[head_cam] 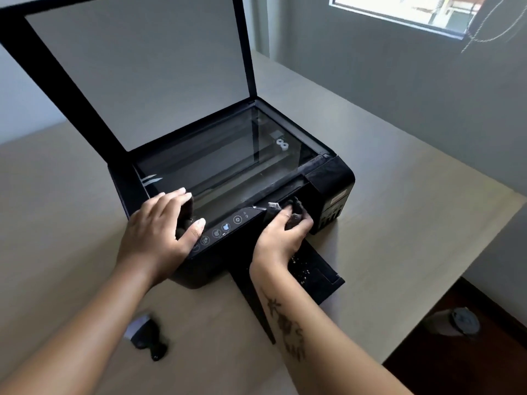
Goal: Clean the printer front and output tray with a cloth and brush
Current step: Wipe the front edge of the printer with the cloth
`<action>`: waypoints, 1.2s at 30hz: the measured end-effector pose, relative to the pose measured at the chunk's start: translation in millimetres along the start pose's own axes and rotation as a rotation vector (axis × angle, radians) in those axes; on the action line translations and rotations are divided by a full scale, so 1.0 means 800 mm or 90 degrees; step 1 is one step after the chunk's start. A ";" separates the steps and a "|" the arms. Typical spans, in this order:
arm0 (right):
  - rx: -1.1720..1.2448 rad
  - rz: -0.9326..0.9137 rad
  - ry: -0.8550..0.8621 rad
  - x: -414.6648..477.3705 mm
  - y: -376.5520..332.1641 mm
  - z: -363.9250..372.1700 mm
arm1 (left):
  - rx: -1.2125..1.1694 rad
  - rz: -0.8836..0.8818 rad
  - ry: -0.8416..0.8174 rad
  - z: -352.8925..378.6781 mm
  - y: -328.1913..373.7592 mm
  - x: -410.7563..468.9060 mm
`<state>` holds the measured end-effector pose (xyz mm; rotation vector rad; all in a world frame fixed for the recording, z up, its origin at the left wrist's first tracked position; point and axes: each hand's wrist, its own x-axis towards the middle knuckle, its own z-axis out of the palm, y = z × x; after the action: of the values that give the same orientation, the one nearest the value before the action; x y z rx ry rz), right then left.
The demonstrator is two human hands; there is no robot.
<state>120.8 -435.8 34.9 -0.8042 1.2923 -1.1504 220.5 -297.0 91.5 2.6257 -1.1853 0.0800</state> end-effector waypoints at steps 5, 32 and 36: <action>-0.013 0.011 -0.082 -0.043 0.020 -0.010 | 0.002 0.003 -0.004 -0.001 -0.002 0.001; 0.050 -0.147 -0.075 0.000 0.011 0.001 | 0.012 0.004 -0.017 -0.001 0.000 0.003; 0.090 0.096 -0.009 -0.003 0.019 0.009 | 0.012 0.005 -0.018 -0.002 0.002 0.003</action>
<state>130.9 -430.0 22.1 -0.5997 1.2234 -1.0994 221.4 -299.5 93.8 2.6463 -1.2098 0.0562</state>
